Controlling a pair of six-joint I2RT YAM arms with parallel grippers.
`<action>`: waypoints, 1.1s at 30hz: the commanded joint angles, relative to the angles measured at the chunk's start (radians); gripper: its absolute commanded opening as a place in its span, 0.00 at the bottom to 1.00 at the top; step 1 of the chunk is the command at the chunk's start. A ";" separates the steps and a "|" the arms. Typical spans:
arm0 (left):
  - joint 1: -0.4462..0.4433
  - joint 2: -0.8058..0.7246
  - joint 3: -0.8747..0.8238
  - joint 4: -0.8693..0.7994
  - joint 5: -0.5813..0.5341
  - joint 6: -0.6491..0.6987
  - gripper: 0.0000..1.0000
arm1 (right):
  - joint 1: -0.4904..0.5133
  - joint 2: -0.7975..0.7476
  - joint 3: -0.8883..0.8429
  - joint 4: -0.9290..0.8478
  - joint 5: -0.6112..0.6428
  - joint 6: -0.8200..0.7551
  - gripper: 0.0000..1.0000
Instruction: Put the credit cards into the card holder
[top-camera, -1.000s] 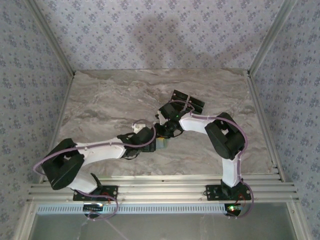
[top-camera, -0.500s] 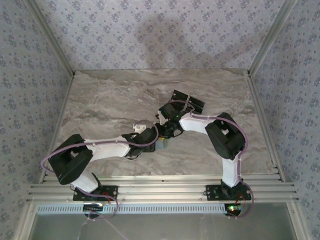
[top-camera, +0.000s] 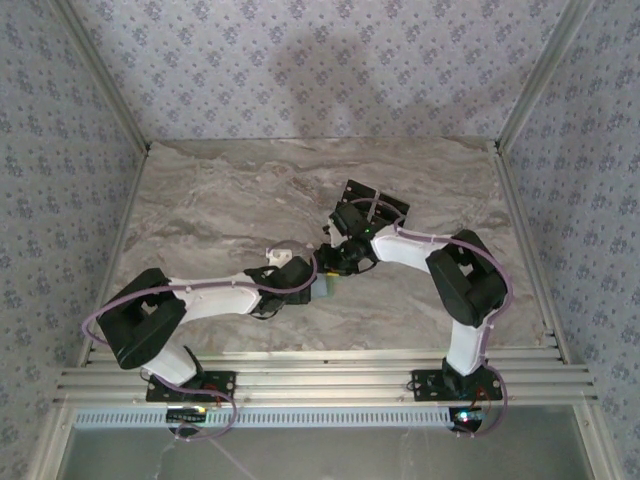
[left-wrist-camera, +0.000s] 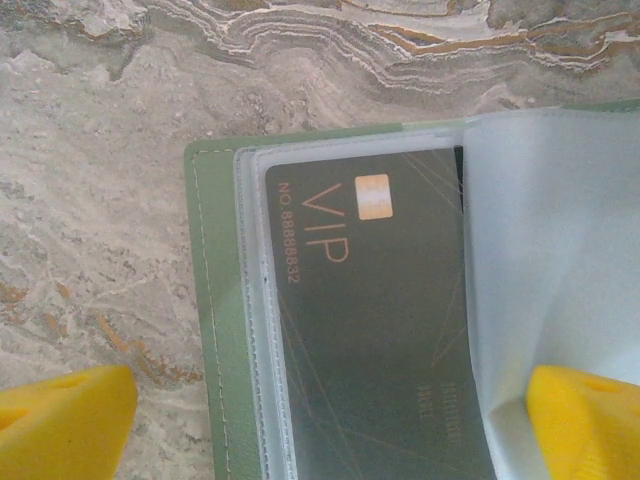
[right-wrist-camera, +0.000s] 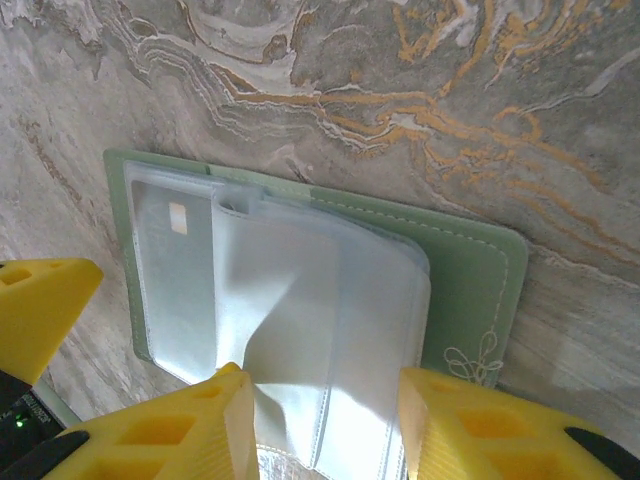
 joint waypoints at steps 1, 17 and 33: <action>-0.007 0.008 -0.003 -0.013 -0.024 -0.012 1.00 | 0.013 0.018 0.006 -0.002 -0.001 0.015 0.45; -0.006 0.002 -0.009 -0.009 -0.024 -0.012 1.00 | 0.044 0.081 0.033 0.041 -0.031 0.043 0.45; -0.006 -0.113 -0.042 -0.055 -0.073 -0.028 1.00 | 0.044 0.073 0.005 0.148 -0.105 0.112 0.45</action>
